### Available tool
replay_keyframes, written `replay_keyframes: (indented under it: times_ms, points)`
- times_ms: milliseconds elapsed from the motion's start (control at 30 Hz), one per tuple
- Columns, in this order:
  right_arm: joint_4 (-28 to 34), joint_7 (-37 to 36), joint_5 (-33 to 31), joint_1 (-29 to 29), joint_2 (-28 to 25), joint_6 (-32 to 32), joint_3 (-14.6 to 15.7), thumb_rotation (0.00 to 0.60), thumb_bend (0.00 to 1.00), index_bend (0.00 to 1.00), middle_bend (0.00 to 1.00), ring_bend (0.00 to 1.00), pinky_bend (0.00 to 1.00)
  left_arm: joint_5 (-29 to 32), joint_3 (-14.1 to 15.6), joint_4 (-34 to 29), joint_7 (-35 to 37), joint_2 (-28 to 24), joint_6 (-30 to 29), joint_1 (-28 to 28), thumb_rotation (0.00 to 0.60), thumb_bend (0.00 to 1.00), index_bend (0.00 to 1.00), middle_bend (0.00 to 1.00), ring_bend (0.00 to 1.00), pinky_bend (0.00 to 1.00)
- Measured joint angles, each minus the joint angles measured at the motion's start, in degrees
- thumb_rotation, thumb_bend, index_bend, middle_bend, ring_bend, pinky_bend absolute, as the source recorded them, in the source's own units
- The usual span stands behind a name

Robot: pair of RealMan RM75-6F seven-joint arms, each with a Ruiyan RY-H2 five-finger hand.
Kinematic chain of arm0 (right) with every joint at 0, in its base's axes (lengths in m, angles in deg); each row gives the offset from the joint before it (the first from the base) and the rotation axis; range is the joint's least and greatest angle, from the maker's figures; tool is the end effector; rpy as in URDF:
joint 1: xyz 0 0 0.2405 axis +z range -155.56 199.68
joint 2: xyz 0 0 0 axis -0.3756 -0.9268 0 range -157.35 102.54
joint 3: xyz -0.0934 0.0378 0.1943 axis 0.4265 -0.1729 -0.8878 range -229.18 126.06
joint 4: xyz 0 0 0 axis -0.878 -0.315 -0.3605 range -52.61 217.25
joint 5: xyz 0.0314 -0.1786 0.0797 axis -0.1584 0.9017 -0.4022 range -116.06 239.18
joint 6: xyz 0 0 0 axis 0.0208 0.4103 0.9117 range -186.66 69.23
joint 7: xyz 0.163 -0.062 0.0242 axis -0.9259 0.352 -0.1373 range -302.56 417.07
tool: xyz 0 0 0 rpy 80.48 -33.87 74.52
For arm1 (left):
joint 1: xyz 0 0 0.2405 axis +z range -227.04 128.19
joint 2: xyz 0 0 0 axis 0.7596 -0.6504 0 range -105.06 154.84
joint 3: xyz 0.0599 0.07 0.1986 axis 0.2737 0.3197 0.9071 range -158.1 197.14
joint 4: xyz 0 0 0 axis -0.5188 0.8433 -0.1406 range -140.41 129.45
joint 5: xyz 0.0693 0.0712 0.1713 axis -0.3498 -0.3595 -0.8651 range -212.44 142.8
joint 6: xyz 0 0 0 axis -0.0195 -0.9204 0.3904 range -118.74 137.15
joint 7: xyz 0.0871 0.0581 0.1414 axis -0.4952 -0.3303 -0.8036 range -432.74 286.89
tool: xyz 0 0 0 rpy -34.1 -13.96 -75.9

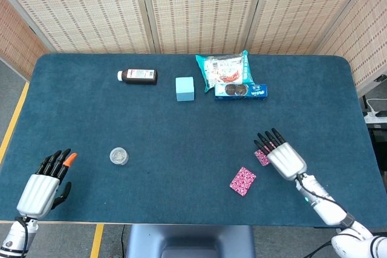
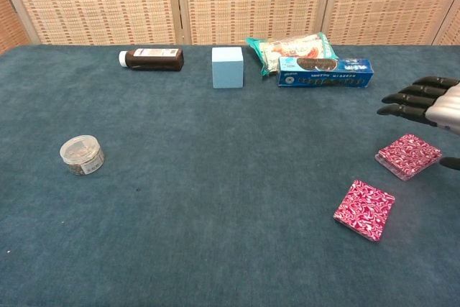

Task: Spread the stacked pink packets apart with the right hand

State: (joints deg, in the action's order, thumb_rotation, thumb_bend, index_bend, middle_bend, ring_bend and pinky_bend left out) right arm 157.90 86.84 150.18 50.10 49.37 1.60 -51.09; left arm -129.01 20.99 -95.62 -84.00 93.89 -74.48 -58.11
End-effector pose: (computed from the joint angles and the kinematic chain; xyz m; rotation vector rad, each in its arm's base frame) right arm -0.2373 -0.2970 0.0383 2.0280 -0.3115 0.4532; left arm -0.2429 0.2079 0.1072 -1.6469 -0.7361 -0.8628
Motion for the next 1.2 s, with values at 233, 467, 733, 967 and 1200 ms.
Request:
replay_keyframes:
  times_ms: [233,467,733,967,1200]
  points:
    - [-5.66,-1.42,-2.32,1.31,2.76,-3.42,-0.67,0.6,0.22,0.09,0.07,0.0,0.0,0.27,0.05,-0.04,-0.34,0.17,0.49,-0.17,0.6,0.51,0.0,0.0,0.01,0.15]
    - [-7.9,-2.69,-2.53,1.97,4.66,-4.5,-0.39,0.6,0.22,0.17,0.13,0.0,0.0,0.33,0.01,0.11,-0.05,0.1,0.27,-0.07,0.6,0.51,0.0,0.0,0.01,0.15]
    - [-9.9,-3.13,-2.46,2.13,6.4,-4.64,0.09,0.6,0.22,0.26,0.19,0.02,0.0,0.39,0.02,0.03,0.19,-0.08,0.27,-0.09,0.6,0.51,0.0,0.0,0.01,0.15]
    - [-10.31,-3.49,-2.7,2.33,7.03,-4.6,0.04,0.6,0.22,0.3,0.22,0.02,0.0,0.65,-0.08,0.04,0.02,-0.02,0.53,-0.2,0.6,0.51,0.0,0.0,0.02,0.15]
    - [-10.53,-3.98,-2.65,2.53,7.46,-4.35,0.03,0.6,0.22,0.3,0.22,0.02,0.0,0.87,-0.12,0.12,-0.12,0.07,0.81,-0.32,0.6,0.51,0.0,0.0,0.02,0.15]
